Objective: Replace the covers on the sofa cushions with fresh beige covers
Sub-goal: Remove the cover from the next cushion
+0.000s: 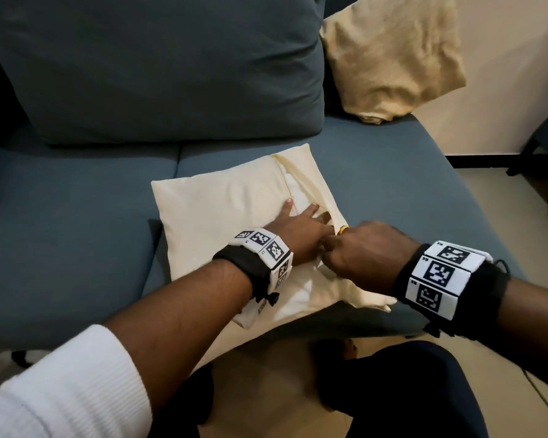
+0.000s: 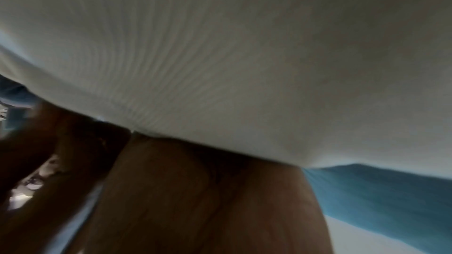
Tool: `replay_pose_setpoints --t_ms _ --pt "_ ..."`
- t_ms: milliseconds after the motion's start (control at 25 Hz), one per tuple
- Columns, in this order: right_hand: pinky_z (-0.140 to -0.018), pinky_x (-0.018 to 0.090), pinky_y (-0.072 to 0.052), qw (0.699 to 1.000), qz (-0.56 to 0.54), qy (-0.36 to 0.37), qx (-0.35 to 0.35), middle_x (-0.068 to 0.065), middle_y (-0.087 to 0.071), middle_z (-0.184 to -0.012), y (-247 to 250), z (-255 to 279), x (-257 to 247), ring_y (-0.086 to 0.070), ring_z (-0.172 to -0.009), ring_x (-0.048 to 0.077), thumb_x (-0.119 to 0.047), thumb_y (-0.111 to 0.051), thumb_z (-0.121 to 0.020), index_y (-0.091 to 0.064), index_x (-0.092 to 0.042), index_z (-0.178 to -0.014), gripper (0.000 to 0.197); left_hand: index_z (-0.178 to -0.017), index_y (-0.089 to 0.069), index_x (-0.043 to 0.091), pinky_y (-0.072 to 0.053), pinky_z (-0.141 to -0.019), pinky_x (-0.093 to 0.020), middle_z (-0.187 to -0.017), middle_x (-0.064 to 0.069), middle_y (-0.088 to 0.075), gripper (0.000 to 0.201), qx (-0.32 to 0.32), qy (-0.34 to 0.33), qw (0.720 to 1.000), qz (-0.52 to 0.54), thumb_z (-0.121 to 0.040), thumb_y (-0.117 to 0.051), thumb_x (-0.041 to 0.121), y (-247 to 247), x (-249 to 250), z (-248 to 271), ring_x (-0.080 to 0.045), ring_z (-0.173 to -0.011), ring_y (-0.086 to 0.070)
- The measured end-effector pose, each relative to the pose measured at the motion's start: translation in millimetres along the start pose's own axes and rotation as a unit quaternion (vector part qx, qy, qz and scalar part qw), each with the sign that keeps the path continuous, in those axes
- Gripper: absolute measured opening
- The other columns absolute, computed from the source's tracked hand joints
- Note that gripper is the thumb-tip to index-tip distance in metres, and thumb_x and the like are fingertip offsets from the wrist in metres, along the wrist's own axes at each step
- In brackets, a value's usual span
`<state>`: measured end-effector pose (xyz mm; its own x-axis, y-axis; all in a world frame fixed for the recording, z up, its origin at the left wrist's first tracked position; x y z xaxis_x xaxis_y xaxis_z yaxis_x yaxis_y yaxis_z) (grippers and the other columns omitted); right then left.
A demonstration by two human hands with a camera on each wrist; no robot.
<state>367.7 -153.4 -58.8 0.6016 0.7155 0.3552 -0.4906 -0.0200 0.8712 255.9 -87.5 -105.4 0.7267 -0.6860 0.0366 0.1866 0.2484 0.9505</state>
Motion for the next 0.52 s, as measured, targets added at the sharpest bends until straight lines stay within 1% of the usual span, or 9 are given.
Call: replay_pose_setpoints --t_ms 80,160,200,280,320,360,400,440,520 --pt "-0.053 0.036 -0.049 0.999 0.019 0.028 0.006 0.010 -0.063 -0.098 -1 5 -15 -0.062 -0.070 0.030 -0.009 -0.052 -0.096 -0.065 -0.008 -0.098 0.014 -0.149 -0.034 0.031 0.000 -0.111 -0.074 -0.164 0.004 -0.018 0.049 -0.027 0.030 0.999 0.001 -0.101 -0.035 0.040 -10 -1 -5 -0.028 -0.153 -0.001" --pt "-0.048 0.034 -0.042 0.999 0.021 0.035 -0.016 0.008 -0.064 -0.091 -7 12 -34 -0.064 -0.065 0.029 -0.010 -0.062 -0.092 -0.067 -0.010 -0.090 0.005 -0.152 -0.028 0.036 0.007 -0.107 -0.076 -0.164 0.010 -0.015 0.064 -0.053 0.063 0.997 0.002 -0.094 -0.032 0.063 -20 1 -7 -0.029 -0.153 0.006" --pt "-0.049 0.035 -0.041 0.999 0.007 0.034 -0.033 0.006 -0.065 -0.091 -12 16 -41 -0.066 -0.069 0.029 -0.013 -0.064 -0.092 -0.068 -0.012 -0.091 0.004 -0.153 -0.025 0.038 0.010 -0.106 -0.077 -0.165 0.012 -0.013 0.074 -0.052 0.075 0.996 0.007 -0.089 -0.030 0.073 -24 4 -9 -0.028 -0.153 0.009" --pt "-0.056 0.037 -0.046 0.995 -0.042 -0.005 -0.088 0.006 -0.064 -0.101 -25 21 -42 -0.068 -0.083 0.031 -0.019 -0.056 -0.098 -0.065 -0.013 -0.101 0.011 -0.154 -0.019 0.041 0.012 -0.102 -0.078 -0.165 0.015 -0.009 0.084 -0.034 0.094 0.995 0.012 -0.082 -0.024 0.084 -29 8 -10 -0.026 -0.153 0.012" --pt "-0.059 0.038 -0.050 0.992 -0.062 -0.036 -0.104 0.006 -0.062 -0.107 -29 22 -35 -0.067 -0.086 0.032 -0.022 -0.052 -0.100 -0.062 -0.012 -0.105 0.015 -0.154 -0.018 0.043 0.012 -0.100 -0.079 -0.165 0.016 -0.008 0.083 -0.027 0.103 0.994 0.013 -0.082 -0.021 0.084 -30 9 -11 -0.026 -0.153 0.012" --pt "-0.062 0.039 -0.054 0.992 -0.076 -0.048 -0.093 0.007 -0.060 -0.112 -31 24 -28 -0.066 -0.086 0.032 -0.023 -0.052 -0.101 -0.062 -0.011 -0.107 0.017 -0.153 -0.017 0.045 0.013 -0.099 -0.080 -0.165 0.017 -0.009 0.080 -0.021 0.110 0.994 0.013 -0.083 -0.020 0.083 -30 10 -11 -0.025 -0.153 0.010" --pt "-0.065 0.041 -0.057 0.995 -0.078 -0.038 -0.058 0.007 -0.058 -0.118 -29 24 -22 -0.065 -0.087 0.031 -0.024 -0.053 -0.100 -0.063 -0.012 -0.109 0.019 -0.153 -0.019 0.045 0.013 -0.098 -0.081 -0.164 0.017 -0.012 0.074 -0.014 0.117 0.993 0.012 -0.087 -0.021 0.079 -27 12 -12 -0.026 -0.153 0.007" --pt "-0.070 0.042 -0.057 0.997 -0.067 -0.015 -0.028 0.006 -0.055 -0.125 -29 24 -17 -0.063 -0.091 0.029 -0.026 -0.054 -0.099 -0.065 -0.013 -0.112 0.021 -0.151 -0.023 0.044 0.012 -0.098 -0.081 -0.162 0.015 -0.019 0.065 -0.004 0.121 0.993 0.007 -0.092 -0.026 0.070 -24 14 -14 -0.027 -0.153 0.000" --pt "-0.080 0.043 -0.055 0.998 -0.054 0.013 -0.028 0.006 -0.056 -0.129 -27 21 -8 -0.060 -0.102 0.027 -0.037 -0.053 -0.099 -0.062 -0.016 -0.121 0.032 -0.144 -0.040 0.036 0.005 -0.104 -0.079 -0.150 0.009 -0.043 0.048 0.026 0.120 0.992 -0.022 -0.098 -0.041 0.047 -12 18 -18 -0.031 -0.147 -0.023"
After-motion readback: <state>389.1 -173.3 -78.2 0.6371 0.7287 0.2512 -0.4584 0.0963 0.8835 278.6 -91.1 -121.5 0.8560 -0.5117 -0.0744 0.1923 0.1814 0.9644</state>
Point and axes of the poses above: each hand's wrist, its own z-axis away from the middle knuckle, its own y-axis out of the back of the hand, x = y × z, the point moved 2 cm from there along -z, towards the middle knuckle
